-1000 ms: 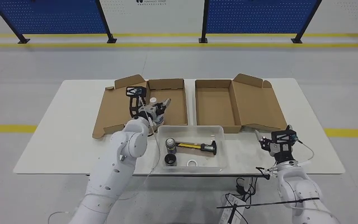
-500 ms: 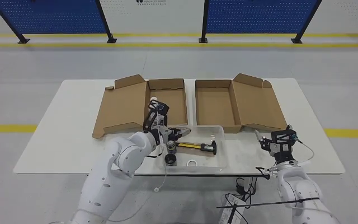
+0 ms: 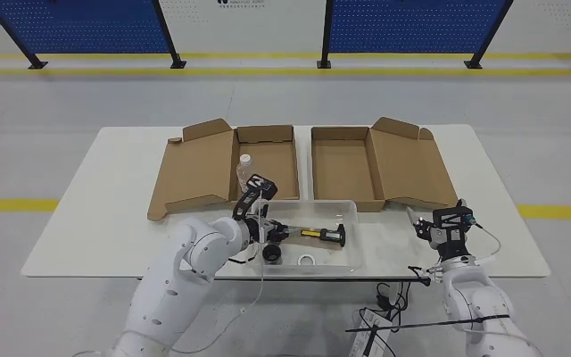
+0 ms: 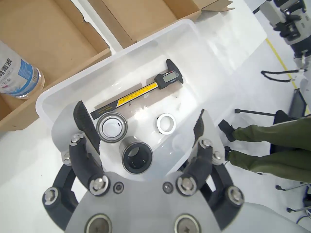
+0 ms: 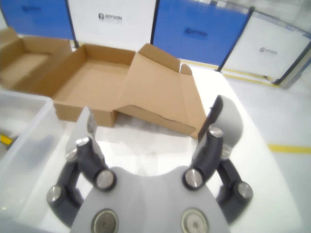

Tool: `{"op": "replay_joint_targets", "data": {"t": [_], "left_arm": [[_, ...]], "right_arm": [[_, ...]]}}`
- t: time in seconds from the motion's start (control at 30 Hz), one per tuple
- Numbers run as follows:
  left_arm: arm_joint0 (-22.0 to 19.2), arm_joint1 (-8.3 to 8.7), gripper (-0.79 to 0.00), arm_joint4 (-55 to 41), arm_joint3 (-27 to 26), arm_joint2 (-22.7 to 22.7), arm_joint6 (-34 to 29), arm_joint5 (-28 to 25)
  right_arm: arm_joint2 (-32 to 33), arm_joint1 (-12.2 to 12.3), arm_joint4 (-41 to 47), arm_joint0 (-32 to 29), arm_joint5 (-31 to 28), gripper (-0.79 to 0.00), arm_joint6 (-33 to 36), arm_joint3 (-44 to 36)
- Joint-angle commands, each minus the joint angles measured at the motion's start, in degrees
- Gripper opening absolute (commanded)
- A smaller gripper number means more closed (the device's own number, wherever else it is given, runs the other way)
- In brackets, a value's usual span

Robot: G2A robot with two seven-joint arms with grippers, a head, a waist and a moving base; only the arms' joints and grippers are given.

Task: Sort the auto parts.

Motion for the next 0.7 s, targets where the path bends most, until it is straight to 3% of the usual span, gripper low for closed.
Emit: {"op": "replay_joint_targets", "data": {"t": [0.0,0.67], "left_arm": [[-0.13,0.09,0.000,0.39,0.67,0.31,-0.42,-0.04],[-2.21,0.67,0.000,0.32,5.01,1.76,-1.81,1.31]], "right_arm": [[0.00,0.00,0.00,0.00,0.00,0.000,0.00,0.00],[0.00,0.00,0.00,0.00,0.00,0.000,0.00,0.00]]}}
